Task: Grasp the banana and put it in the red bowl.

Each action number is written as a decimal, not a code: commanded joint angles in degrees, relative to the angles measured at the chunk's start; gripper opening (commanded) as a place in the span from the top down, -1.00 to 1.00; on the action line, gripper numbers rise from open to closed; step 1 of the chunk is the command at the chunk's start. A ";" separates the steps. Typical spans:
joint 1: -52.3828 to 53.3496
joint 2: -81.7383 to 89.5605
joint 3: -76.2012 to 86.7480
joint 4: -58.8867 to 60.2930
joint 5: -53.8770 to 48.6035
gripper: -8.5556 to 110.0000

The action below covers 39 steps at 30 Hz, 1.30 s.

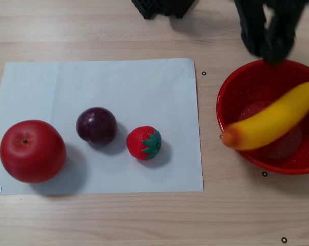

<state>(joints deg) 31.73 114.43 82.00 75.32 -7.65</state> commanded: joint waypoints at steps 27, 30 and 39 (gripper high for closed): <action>-21.09 50.71 43.24 -10.11 2.64 0.85; -21.71 55.28 53.17 -19.51 2.02 0.85; -21.97 66.53 76.73 -42.98 1.05 0.85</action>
<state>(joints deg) 10.46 178.15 160.75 38.94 -5.98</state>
